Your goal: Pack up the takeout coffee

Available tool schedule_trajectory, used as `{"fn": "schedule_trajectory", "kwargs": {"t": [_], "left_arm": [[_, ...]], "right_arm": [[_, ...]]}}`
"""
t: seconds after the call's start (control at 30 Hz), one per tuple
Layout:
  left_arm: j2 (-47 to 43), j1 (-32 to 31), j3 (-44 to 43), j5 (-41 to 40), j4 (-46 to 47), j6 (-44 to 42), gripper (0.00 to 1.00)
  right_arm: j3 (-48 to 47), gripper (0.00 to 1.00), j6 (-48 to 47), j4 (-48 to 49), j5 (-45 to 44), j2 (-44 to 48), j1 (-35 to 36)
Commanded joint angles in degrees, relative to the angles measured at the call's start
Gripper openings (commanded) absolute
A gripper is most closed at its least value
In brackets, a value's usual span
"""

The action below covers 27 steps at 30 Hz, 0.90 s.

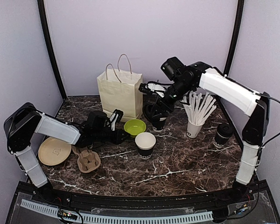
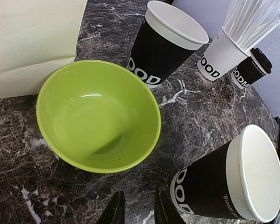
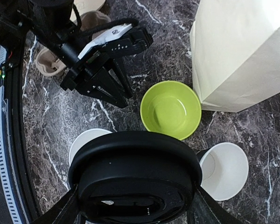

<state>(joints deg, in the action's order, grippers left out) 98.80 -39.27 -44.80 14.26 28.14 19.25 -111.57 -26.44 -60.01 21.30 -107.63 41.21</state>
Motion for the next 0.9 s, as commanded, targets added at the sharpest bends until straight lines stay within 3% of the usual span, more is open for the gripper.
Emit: {"fn": "schedule_trajectory", "kwargs": {"t": [0.0, 0.87], "left_arm": [[0.27, -0.65, -0.73, 3.63, 4.79, 1.26, 0.25], [8.19, -7.35, -5.76, 7.61, 6.42, -2.86, 0.25]], "right_arm": [[-1.98, 0.64, -2.17, -3.19, -2.75, -1.54, 1.36], [-0.9, 0.64, -4.27, -5.92, -5.43, -2.94, 4.3]]}}
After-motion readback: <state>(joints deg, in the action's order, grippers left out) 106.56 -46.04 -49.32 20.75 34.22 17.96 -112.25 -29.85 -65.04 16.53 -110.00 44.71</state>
